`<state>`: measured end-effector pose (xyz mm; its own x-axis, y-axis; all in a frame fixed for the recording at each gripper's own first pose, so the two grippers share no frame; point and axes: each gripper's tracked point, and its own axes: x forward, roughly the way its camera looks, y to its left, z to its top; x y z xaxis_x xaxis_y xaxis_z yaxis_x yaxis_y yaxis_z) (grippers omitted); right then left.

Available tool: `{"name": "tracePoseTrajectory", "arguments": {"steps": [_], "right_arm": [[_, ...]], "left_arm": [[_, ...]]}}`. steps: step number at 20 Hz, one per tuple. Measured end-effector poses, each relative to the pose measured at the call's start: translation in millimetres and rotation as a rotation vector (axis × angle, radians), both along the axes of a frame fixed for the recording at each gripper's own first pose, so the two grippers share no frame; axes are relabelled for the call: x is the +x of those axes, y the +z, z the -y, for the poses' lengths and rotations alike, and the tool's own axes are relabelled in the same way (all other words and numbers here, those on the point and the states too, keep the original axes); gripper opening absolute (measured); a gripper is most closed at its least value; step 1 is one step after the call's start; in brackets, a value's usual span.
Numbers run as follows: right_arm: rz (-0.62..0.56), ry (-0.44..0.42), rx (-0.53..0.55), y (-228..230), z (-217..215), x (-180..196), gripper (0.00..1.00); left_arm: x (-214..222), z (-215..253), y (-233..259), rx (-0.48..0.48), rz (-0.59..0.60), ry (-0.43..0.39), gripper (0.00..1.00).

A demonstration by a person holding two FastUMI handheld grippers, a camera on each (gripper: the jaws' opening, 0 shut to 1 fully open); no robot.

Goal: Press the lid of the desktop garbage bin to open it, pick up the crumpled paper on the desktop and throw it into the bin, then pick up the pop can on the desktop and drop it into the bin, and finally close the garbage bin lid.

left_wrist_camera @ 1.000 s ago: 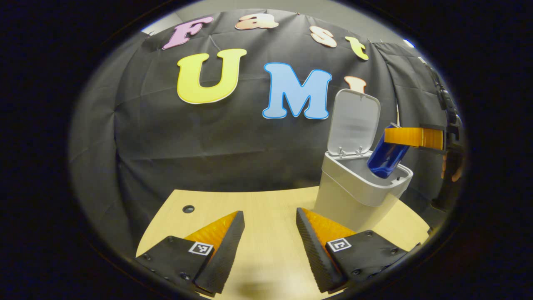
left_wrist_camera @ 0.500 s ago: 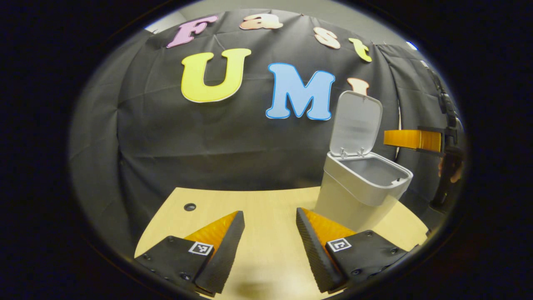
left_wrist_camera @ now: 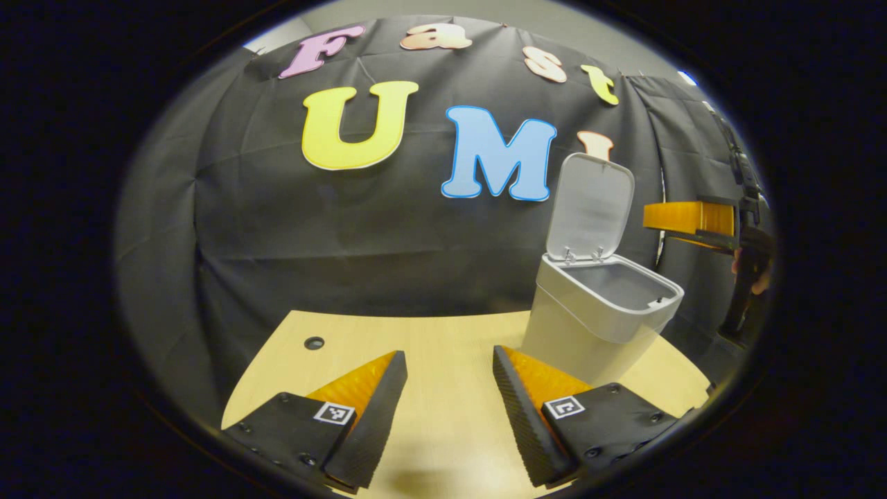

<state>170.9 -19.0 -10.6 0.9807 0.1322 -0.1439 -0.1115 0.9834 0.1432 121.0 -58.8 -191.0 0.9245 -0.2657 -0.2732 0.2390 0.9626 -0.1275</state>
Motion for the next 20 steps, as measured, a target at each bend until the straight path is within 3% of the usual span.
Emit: {"name": "tracePoseTrajectory", "arguments": {"steps": [10, 11, 13, 15, 20], "right_arm": [[0.125, -0.024, -0.017, 49, 4, 27, 0.98], [0.133, -0.027, -0.018, 52, 4, 31, 0.98], [0.148, -0.029, -0.015, 60, 3, 37, 0.98], [0.172, -0.036, -0.010, 70, 2, 45, 0.98], [0.267, -0.088, -0.033, 94, 10, 65, 0.98]], "left_arm": [[3, -9, -10, -0.002, -0.021, 0.015, 0.84], [4, -10, -11, -0.002, -0.023, 0.017, 0.90], [6, -12, -13, -0.001, -0.028, 0.020, 0.88], [7, -14, -16, -0.001, -0.035, 0.024, 0.80], [13, -20, -23, 0.001, -0.048, 0.033, 0.80]]}}
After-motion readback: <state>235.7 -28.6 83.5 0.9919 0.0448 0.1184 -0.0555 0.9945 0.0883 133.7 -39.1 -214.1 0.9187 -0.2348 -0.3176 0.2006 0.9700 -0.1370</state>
